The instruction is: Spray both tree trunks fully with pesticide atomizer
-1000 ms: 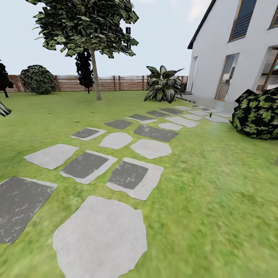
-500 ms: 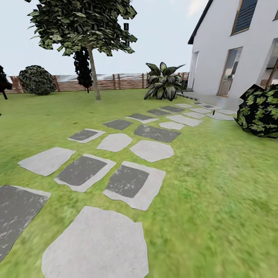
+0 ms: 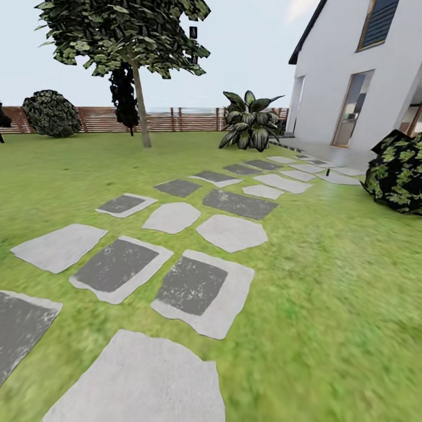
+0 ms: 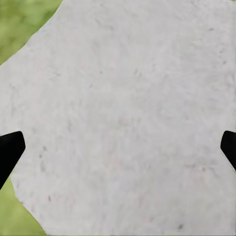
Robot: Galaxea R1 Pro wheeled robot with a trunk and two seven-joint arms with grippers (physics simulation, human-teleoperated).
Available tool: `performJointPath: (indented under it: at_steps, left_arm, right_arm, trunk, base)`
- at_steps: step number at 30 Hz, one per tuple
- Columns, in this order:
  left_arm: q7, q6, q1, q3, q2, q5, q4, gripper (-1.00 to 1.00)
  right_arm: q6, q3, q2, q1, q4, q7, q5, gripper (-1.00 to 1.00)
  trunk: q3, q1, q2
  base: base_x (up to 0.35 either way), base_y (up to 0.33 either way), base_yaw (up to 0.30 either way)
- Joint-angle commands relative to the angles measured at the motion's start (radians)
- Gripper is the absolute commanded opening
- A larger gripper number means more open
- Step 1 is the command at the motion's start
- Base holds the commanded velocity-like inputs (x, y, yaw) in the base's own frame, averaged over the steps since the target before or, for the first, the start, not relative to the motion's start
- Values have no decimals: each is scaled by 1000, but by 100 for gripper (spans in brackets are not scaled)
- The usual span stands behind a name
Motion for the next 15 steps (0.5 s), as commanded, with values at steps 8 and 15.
performJointPath:
  at_steps: [8,15]
  left_arm:
    - [0,-4,0,-2,0,5,1,100]
    - [0,-4,0,-2,0,5,1,100]
  right_arm:
    - [-3,-2,0,0,0,0,1,100]
    - [-3,-3,0,0,1,-1,1,100]
  trunk:
    - [0,0,-1]
    - [2,0,-1]
  base:
    - [339,0,-65]
    - [339,0,-140]
